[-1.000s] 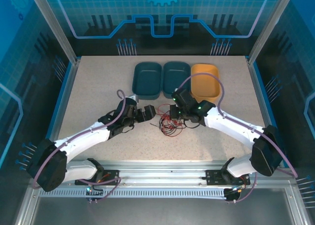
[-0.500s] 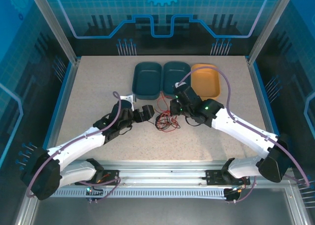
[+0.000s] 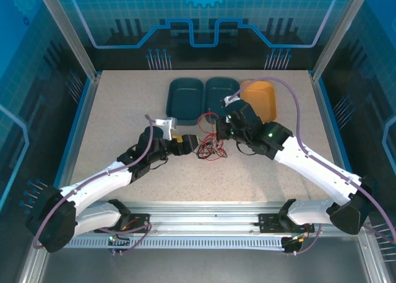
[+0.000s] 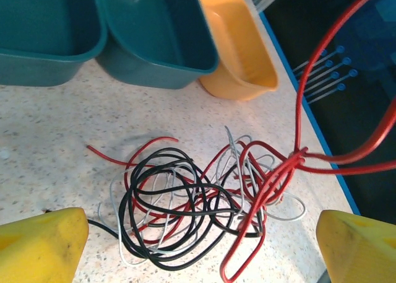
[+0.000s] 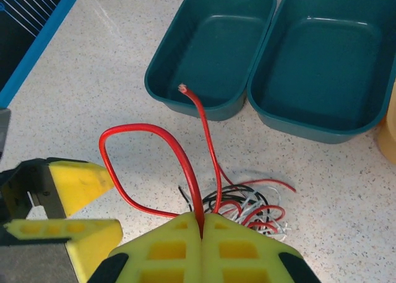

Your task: Untangle the cables

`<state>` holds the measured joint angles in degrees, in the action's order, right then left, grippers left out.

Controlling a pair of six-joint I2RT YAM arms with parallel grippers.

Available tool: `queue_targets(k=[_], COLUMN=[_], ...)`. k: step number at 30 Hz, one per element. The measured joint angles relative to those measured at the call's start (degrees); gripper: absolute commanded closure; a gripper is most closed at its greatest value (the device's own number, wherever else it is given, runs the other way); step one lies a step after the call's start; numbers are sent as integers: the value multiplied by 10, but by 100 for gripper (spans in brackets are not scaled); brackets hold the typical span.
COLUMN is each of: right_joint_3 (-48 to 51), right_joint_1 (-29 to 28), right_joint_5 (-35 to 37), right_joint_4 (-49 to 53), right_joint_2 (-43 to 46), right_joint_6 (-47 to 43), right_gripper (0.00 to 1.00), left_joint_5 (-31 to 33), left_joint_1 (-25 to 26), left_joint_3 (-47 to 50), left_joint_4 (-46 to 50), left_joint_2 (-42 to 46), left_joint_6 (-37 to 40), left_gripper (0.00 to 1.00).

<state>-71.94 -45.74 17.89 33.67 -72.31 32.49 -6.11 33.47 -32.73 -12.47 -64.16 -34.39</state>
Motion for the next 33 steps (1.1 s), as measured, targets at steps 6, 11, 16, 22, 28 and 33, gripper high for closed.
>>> queue_targets(k=[6,11,16,22,28,33], right_joint_3=[-21,-29,-37,-38,-38,-25], right_joint_1=[0,0,0,0,0,3], right_joint_5=[2,2,1,-5,-16,-33], right_joint_4=[4,4,4,4,3,-12], right_joint_2=[0,0,0,0,0,0], right_joint_6=[-6,-7,-6,-6,1,14], right_gripper=[100,100,100,100,100,100], left_joint_5=[-48,-80,-94,-94,-94,-94], left_joint_1=[0,0,5,17,20,33], left_joint_3=[22,33,34,32,30,20], left_joint_4=[-42,-82,-114,-140,-183,-219], left_joint_2=[-8,-43,-83,-131,-169,-194], left_joint_6=[3,-2,-1,-2,-8,-17], left_gripper=[22,28,36,38,40,32])
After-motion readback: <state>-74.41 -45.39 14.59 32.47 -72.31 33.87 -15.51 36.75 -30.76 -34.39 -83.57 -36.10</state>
